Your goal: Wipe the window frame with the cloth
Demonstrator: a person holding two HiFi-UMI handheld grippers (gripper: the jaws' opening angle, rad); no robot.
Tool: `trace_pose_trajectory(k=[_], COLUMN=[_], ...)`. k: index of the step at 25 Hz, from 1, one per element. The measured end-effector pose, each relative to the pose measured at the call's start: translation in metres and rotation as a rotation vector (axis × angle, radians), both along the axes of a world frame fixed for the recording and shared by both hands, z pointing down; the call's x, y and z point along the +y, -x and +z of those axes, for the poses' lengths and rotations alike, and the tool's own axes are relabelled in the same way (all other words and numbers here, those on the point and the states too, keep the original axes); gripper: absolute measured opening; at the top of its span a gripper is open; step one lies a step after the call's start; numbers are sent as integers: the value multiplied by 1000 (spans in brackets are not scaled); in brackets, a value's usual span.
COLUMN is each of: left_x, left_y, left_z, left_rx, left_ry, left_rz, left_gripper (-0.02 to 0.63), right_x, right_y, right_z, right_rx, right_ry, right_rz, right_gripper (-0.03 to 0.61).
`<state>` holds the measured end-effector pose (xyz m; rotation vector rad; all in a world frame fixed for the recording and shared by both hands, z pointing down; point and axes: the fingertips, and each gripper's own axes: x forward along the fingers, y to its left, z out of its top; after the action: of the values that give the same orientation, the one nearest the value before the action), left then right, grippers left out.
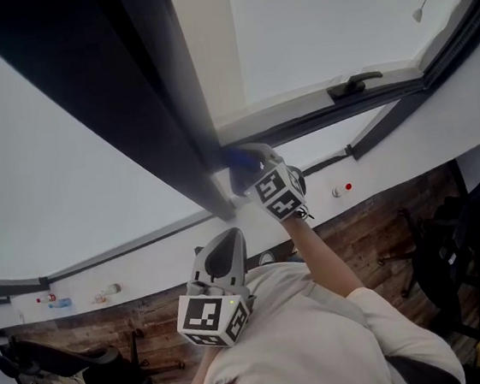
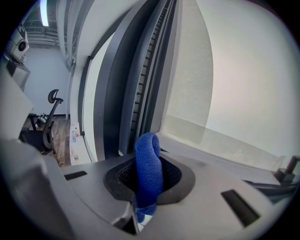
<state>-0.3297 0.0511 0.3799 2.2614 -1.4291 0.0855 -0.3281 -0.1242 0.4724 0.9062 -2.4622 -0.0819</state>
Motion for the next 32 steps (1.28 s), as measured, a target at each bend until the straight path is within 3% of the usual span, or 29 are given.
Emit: trace_pose_trajectory(k=[32], left_x=[-9], left_y=[-31], left_z=[-1], left_rx=[-19], left_ry=[15], left_rz=[9], left_gripper=[5], right_x=[-16], right_y=[-51], right_z=[-2], right_rx=[-40], right_ry=[13], right_rz=[58], right_gripper=[44])
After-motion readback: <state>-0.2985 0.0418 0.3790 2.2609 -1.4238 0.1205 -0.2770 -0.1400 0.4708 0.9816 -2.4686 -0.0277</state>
